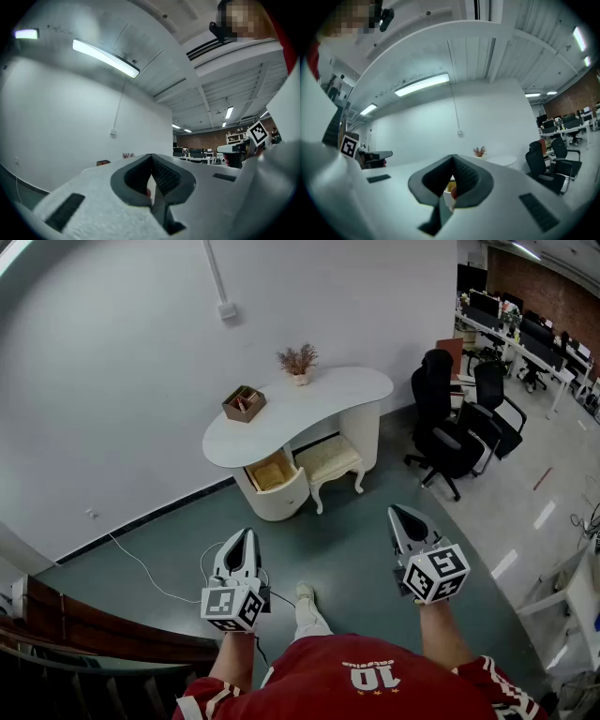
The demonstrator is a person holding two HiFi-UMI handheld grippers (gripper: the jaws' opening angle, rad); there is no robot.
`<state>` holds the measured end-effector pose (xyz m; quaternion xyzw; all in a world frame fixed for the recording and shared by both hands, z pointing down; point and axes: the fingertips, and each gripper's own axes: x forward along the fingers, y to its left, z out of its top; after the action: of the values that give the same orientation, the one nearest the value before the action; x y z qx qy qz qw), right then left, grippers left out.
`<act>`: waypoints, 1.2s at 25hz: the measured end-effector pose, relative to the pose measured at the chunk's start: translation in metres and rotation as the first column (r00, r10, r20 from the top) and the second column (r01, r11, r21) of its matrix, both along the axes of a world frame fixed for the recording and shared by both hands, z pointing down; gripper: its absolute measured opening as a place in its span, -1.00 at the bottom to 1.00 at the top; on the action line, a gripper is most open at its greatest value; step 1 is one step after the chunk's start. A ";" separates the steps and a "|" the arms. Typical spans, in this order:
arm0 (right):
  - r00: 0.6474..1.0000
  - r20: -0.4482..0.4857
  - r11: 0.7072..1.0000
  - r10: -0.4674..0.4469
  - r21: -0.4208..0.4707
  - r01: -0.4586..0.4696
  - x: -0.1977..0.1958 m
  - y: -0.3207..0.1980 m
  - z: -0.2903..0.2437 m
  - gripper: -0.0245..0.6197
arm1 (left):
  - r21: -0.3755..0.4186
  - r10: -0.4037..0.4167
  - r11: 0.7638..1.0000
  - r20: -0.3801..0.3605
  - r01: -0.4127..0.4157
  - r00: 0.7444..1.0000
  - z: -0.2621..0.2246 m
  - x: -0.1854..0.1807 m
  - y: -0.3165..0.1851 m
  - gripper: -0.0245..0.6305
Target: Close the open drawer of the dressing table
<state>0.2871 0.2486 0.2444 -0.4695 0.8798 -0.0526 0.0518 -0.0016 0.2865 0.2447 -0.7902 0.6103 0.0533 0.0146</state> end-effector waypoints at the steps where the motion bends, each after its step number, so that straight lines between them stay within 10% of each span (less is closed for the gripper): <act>1: 1.000 0.000 1.000 -0.002 -0.001 0.002 0.000 0.000 0.001 -0.92 | -0.001 0.000 1.000 0.000 0.000 1.000 0.001 0.001 0.000 -0.91; 30: 0.987 0.127 0.995 -0.098 -0.021 0.102 -0.012 0.023 0.007 -0.91 | -0.098 0.060 0.993 -0.031 -0.063 0.998 0.034 0.007 -0.010 -0.91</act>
<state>0.2752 0.2717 0.2514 -0.4212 0.8965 -0.0966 0.0981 0.0052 0.2768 0.2791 -0.8076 0.5877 0.0344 -0.0346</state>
